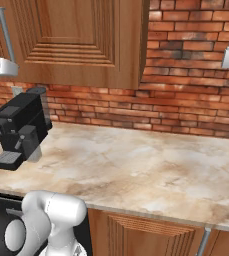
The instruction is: Open the cabinet. Pick the bar soap and place it next to the sink. Then close the cabinet.
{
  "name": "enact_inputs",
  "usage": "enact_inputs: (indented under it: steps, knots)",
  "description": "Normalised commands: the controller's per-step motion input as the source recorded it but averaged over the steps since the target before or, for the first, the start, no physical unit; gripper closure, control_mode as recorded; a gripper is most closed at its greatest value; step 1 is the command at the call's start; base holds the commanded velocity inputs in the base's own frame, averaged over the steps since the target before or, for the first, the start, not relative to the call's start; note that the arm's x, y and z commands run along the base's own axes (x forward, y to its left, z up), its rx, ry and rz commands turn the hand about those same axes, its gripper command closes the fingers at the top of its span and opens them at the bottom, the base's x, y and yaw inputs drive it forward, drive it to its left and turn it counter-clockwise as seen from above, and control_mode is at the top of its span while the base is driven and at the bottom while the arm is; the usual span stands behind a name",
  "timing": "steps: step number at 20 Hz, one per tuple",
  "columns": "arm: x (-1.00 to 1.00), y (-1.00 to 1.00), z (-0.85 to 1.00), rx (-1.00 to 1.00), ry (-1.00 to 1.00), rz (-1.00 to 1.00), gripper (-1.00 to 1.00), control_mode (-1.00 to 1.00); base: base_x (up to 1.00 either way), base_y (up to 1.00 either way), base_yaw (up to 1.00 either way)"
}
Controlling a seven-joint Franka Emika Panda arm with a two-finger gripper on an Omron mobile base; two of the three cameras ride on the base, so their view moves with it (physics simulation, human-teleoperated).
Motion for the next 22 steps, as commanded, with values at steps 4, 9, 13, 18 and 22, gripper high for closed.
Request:
enact_inputs:
  steps: [4,9,13,18,22]
  knots:
    - [0.51,0.07,0.0,0.01,0.04,0.0,-1.0,-1.0,0.0,0.0,0.0]
    - [0.51,0.23,0.0,0.07,0.01,0.06,-1.0,-1.0,0.0,0.0,0.0]
    - [0.3,0.25,0.0,0.05,0.01,0.07,-1.0,-1.0,0.0,0.0,0.0]
    - [0.14,0.36,0.0,0.0,0.0,0.01,-1.0,-1.0,0.0,0.0,0.0]
    - [0.17,0.46,0.0,0.0,0.0,0.0,-1.0,-1.0,0.0,0.0,0.0]
